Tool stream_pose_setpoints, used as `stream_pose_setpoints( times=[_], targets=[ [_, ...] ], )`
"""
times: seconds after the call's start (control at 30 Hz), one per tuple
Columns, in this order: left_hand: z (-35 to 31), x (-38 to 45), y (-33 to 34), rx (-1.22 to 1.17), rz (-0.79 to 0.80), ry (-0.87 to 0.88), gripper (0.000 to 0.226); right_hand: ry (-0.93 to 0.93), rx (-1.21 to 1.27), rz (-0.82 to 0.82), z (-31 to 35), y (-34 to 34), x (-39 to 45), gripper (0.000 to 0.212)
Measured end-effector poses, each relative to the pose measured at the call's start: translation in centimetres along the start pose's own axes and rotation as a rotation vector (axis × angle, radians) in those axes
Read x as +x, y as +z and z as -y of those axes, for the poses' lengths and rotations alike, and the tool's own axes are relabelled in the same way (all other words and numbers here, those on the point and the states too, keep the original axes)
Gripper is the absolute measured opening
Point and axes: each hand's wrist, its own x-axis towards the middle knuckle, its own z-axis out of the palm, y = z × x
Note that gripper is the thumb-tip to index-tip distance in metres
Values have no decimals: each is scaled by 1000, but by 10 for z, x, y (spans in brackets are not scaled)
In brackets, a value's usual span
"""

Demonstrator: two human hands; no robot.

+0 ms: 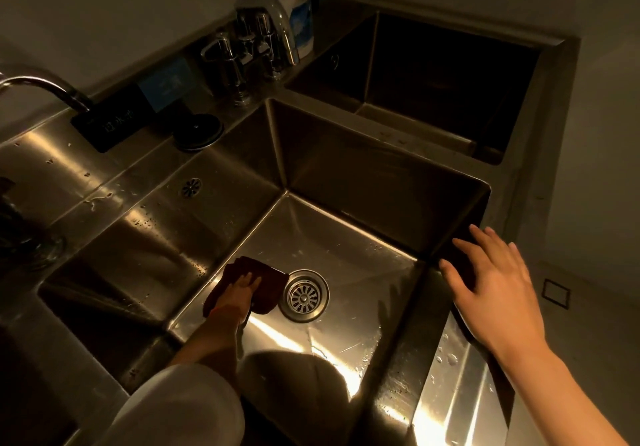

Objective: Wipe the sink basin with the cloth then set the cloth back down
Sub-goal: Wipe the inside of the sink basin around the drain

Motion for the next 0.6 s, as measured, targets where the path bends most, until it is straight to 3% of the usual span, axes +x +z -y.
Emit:
stream_pose_setpoints(
  times=[0.6],
  targets=[
    [-5, 29, -12, 192, -69, 116, 66, 21, 8, -17, 1, 1, -1, 44]
  ],
)
